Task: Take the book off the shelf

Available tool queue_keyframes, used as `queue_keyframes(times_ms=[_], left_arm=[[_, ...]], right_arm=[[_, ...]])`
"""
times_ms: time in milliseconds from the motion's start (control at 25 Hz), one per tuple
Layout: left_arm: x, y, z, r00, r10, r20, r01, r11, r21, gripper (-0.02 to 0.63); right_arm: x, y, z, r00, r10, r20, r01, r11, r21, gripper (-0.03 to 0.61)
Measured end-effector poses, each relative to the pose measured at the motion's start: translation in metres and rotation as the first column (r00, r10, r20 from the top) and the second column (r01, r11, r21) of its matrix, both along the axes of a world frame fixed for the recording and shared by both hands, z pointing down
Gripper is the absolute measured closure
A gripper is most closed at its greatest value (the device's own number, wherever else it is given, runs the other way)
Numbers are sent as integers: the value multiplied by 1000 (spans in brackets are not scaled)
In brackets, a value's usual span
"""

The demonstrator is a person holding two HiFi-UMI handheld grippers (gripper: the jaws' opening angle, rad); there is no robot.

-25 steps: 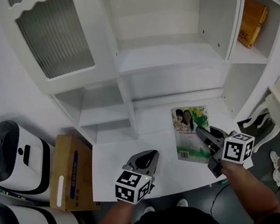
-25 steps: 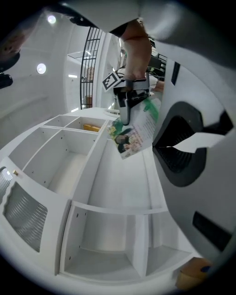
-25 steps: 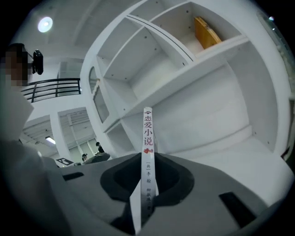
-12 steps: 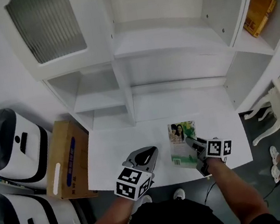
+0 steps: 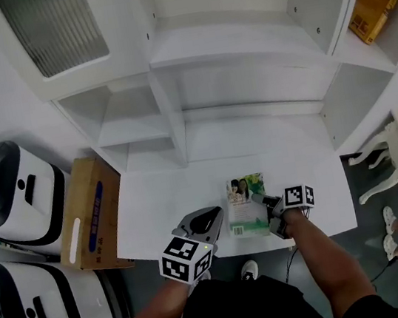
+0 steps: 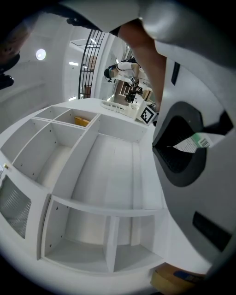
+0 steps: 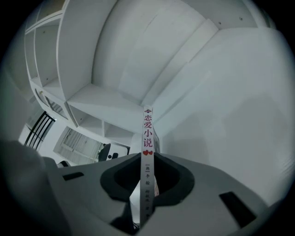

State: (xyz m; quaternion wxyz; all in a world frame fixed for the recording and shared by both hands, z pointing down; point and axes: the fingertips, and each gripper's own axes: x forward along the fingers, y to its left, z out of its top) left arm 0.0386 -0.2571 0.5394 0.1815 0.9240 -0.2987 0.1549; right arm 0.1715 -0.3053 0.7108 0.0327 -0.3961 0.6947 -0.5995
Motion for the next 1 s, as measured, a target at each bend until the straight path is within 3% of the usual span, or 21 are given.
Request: queue_keyframes(times_ms=[280,560,680,840,1000], left_arm=[[3,2,2,999,-37,15,37,999,-8,603],[7,4,7,997,-65,34,65,998,-19,603],[9,5,7,997,-67,40,68,997,-19,603],[11,7,6,997,-70,44,71,997,-17,603],[10,8,8,996,-71,53,72,997,-17,603]], right_arm=[[20,-2,36,995,-62,-72,58,996,-61,502],[29,0,64,973,-102,-206,80,991,-110,474],[32,3,74,946,-152,-287,117,984,-136,412],[31,4,75,909,-201,-366,166,978,-126,377],[31,4,75,840,-254,-479,220,967,-128,345]])
